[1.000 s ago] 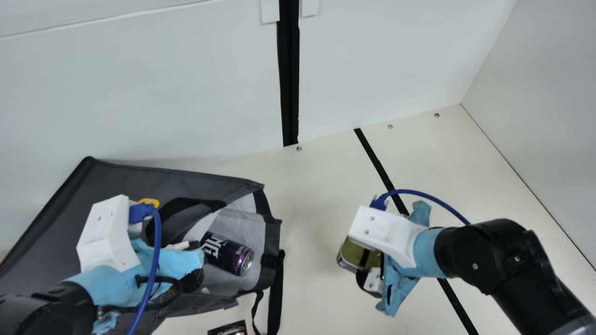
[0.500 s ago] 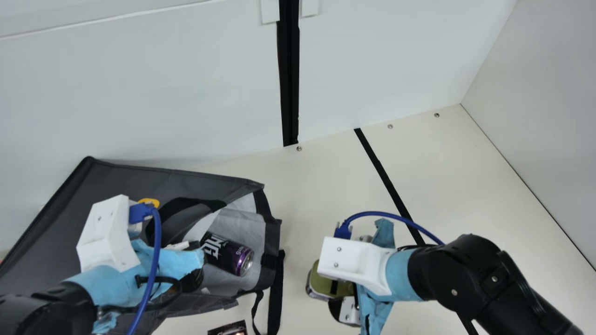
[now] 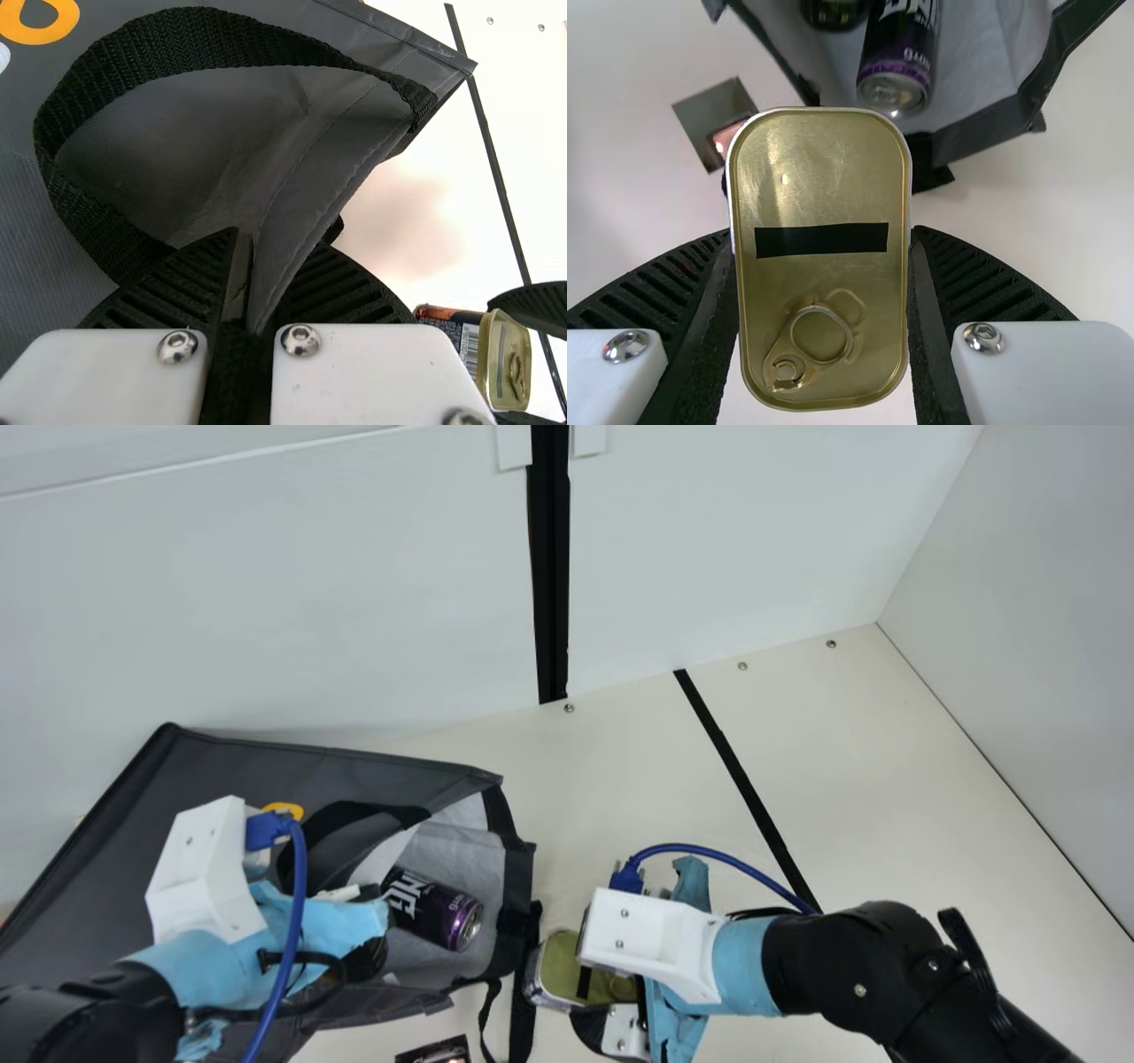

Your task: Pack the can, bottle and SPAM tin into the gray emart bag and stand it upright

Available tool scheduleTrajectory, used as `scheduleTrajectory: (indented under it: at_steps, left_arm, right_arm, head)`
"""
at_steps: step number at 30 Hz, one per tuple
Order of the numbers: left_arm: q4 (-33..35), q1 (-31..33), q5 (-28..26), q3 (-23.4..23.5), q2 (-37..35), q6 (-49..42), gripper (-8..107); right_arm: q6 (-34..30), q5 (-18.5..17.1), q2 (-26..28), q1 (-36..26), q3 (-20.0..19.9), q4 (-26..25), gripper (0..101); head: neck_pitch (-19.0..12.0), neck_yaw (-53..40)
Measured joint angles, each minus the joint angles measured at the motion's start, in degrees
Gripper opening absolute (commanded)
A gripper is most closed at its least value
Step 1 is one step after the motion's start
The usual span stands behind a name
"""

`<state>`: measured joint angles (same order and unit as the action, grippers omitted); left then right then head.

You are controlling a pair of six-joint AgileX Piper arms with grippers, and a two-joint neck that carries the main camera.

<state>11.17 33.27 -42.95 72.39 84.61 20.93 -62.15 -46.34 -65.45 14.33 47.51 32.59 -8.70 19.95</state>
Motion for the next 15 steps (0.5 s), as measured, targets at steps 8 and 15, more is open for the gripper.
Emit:
scheduleTrajectory:
  at_steps: [8,15]
  left_arm:
    - [0.00,0.00,0.00,0.00,0.00,0.00,-8]
    - [0.00,0.00,0.00,0.00,0.00,0.00,-8]
  right_arm:
    - [-7.43,3.30,0.00,-1.51,-1.65,9.88,0]
    - [-14.22,4.40,-1.20,-3.12,-2.86,17.95,0]
  head:
    - [0.00,0.00]
    - [0.00,0.00]
